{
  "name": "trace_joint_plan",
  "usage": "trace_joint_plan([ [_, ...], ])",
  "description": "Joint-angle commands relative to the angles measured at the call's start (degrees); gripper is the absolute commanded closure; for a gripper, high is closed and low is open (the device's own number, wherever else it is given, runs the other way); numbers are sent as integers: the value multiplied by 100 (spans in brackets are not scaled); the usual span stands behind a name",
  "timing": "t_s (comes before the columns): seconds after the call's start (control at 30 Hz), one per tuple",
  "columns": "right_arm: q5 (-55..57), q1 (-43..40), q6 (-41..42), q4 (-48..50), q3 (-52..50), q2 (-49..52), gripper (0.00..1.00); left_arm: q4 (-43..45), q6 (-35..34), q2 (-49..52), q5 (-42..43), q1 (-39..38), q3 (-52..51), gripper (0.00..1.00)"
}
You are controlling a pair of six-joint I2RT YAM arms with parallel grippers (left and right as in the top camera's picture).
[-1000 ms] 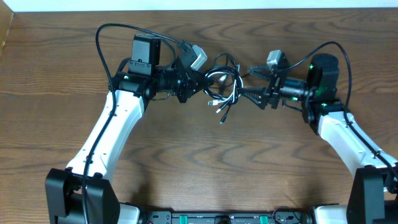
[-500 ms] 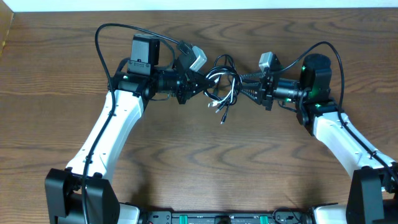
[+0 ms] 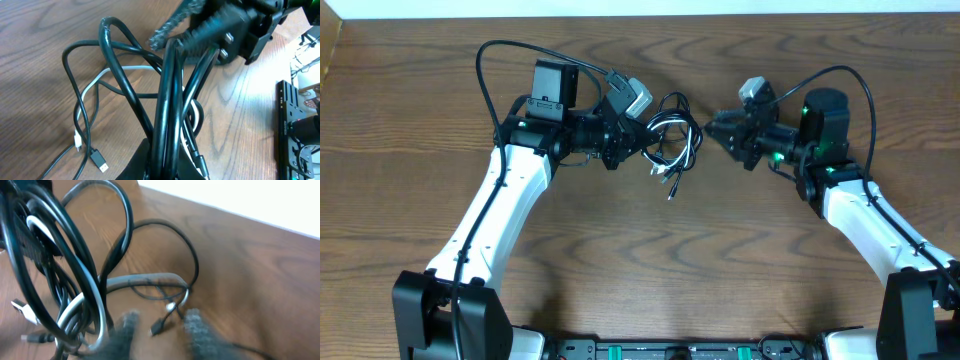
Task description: Untangle cables
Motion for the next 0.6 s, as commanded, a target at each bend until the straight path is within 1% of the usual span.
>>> trace_joint_plan([
  [0.0, -284, 31, 24, -291, 22, 28, 36, 22, 96, -68, 28, 31, 37, 93],
  [0.07, -667, 31, 22, -356, 22, 28, 29, 22, 94, -68, 26, 31, 37, 93],
  [0.1, -896, 31, 20, -352, 22, 28, 23, 28, 96, -68, 26, 31, 37, 92],
  [0.13, -1047, 31, 20, -339, 22, 28, 20, 37, 94, -68, 26, 31, 37, 93],
  [0.2, -1318, 28, 15, -304, 22, 26, 18, 37, 94, -68, 28, 31, 37, 92],
  [0.23, -1397, 31, -37, -302, 22, 26, 27, 37, 94, -68, 31, 31, 37, 93],
  [0.27, -1493, 28, -92, -284, 22, 28, 51, 37, 94, -68, 31, 31, 37, 92],
  [0.3, -1539, 28, -90, -275, 22, 28, 63, 37, 94, -68, 33, 31, 37, 93],
  [0.33, -1620, 28, -90, -264, 22, 26, 69, 37, 94, -68, 76, 31, 37, 93],
  [0.37, -1711, 28, -92, -256, 22, 26, 67, 39, 94, -68, 125, 33, 37, 92],
  [0.4, -1873, 28, -92, -234, 22, 28, 59, 44, 96, -68, 199, 33, 37, 92],
  [0.47, -2371, 22, -92, -120, 22, 26, 49, 66, 96, -68, 341, 33, 37, 93],
  [0.57, -3145, -37, -90, 208, 22, 28, 43, 87, 96, -68, 509, 61, 37, 93],
])
